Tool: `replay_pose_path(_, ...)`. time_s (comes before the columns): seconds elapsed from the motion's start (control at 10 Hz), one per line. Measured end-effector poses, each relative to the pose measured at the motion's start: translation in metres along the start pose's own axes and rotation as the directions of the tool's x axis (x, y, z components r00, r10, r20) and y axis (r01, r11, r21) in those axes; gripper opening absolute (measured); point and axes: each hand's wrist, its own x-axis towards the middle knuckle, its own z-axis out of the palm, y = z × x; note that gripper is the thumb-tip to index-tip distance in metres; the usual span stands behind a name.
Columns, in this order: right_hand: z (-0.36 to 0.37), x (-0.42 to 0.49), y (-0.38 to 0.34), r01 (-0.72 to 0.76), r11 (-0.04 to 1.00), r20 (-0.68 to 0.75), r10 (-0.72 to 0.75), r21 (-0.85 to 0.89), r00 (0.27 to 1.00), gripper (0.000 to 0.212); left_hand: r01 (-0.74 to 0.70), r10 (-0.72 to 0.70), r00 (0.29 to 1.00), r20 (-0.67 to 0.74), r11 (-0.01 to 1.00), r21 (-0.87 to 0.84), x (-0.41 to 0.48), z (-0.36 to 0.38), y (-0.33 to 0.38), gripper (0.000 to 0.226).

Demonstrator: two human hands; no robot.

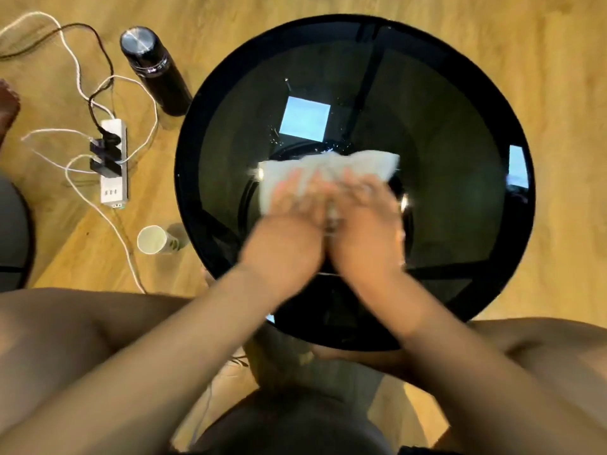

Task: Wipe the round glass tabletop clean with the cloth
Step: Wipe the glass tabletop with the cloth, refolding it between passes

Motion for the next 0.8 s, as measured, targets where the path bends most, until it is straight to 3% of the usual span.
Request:
replay_pose_path(0.1, 0.052, 0.017, -0.093, 0.289, 0.954, 0.22, -0.265, -0.082, 0.939, 0.035, 0.252, -0.252, 0.968, 0.012, 0.968, 0.004, -0.055, -0.008, -0.093, 0.068)
replay_pose_path(0.2, 0.053, 0.034, -0.102, 0.342, 0.939, 0.27, -0.321, -0.033, 0.908, 0.037, 0.291, -0.292, 0.955, 0.051, 0.956, 0.031, -0.057, -0.014, -0.108, 0.07)
replay_pose_path(0.4, -0.024, 0.019, 0.042, 0.113, 0.974, 0.135, -0.087, -0.197, 0.987, 0.045, 0.108, -0.11, 0.994, -0.003, 0.975, -0.192, 0.032, -0.018, 0.004, 0.069)
replay_pose_path(0.5, -0.087, -0.002, 0.128, -0.127, 0.924, 0.11, 0.178, -0.361, 0.978, 0.052, -0.126, 0.14, 0.989, 0.055, 0.97, -0.209, 0.098, -0.021, 0.105, 0.068)
replay_pose_path(0.6, -0.098, -0.002, 0.145, -0.254, 0.905, 0.048, 0.286, -0.34, 0.957, 0.055, -0.189, 0.207, 0.976, 0.072, 0.961, -0.202, 0.118, -0.015, 0.135, 0.066)
replay_pose_path(0.8, -0.035, 0.016, 0.053, -0.213, 0.959, 0.022, 0.221, -0.187, 0.975, 0.053, -0.133, 0.133, 0.991, -0.02, 0.991, -0.011, 0.069, -0.017, 0.049, 0.062)
